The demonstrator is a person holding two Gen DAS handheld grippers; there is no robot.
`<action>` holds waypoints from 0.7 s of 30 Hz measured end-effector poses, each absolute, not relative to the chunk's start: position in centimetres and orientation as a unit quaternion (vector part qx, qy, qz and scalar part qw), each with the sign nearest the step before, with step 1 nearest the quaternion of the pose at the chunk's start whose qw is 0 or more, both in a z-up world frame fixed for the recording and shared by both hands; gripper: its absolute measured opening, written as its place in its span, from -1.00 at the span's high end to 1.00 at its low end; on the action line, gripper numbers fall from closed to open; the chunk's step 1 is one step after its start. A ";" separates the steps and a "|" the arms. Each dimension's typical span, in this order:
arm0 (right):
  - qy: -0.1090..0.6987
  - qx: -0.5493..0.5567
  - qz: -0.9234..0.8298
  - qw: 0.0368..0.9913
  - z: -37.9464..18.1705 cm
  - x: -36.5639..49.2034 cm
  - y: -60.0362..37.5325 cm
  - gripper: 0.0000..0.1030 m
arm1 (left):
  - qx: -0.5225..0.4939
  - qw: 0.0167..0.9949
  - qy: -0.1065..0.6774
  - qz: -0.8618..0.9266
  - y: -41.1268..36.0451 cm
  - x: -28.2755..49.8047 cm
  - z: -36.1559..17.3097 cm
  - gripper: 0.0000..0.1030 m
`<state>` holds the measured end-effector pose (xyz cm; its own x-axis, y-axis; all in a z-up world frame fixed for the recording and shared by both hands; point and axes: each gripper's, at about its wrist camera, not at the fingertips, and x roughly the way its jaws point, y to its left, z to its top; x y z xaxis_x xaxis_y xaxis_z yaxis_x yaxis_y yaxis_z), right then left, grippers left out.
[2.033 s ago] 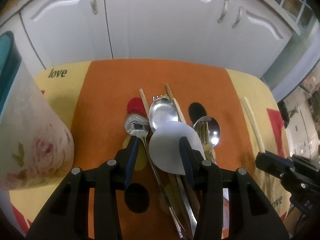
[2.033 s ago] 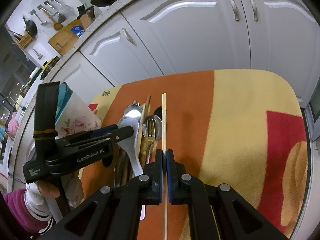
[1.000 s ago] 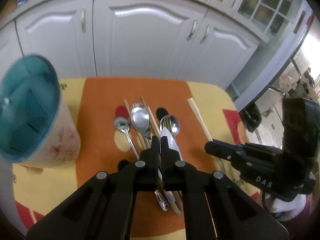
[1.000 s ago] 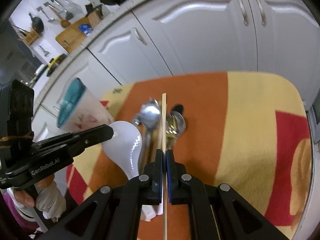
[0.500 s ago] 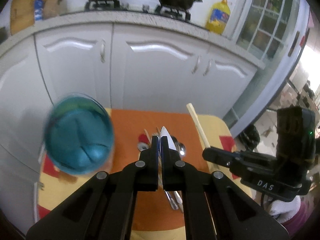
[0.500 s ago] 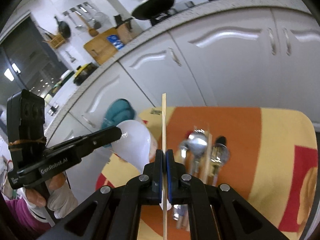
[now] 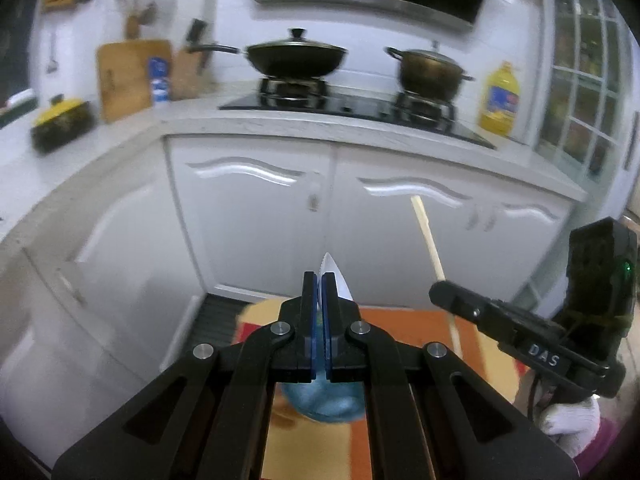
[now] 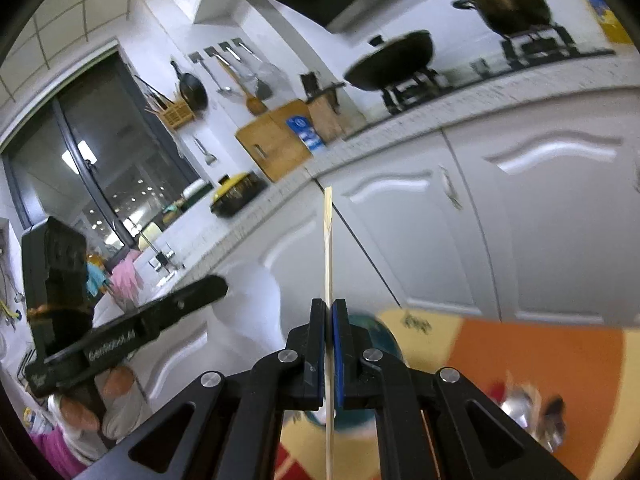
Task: Organize utensils
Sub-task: 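Carry the white spoon and chopstick up to the floral cup with both grippers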
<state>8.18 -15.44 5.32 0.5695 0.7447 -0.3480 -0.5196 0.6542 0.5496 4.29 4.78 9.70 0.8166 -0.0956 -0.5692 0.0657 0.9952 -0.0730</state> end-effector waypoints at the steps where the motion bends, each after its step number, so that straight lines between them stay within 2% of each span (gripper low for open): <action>1: 0.281 0.192 0.366 0.866 5.3 8.7 -14.5 0.94 | -0.024 0.953 0.300 -0.035 5.3 4.6 9.5 0.99; 13: 0.253 0.154 0.368 0.881 1.3 15.5 -8.9 0.94 | 0.024 0.952 0.305 0.018 6.3 7.8 5.0 0.99; 21: 0.240 0.132 0.375 0.886 -1.0 15.3 -9.0 0.94 | 0.019 0.947 0.321 0.020 6.0 8.8 3.2 0.99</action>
<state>15.31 -9.03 -0.97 0.6037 0.7274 -0.3262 -0.6003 0.6841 0.4144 8.76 6.03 3.21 0.7928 0.0499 -0.6074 -0.0250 0.9985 0.0493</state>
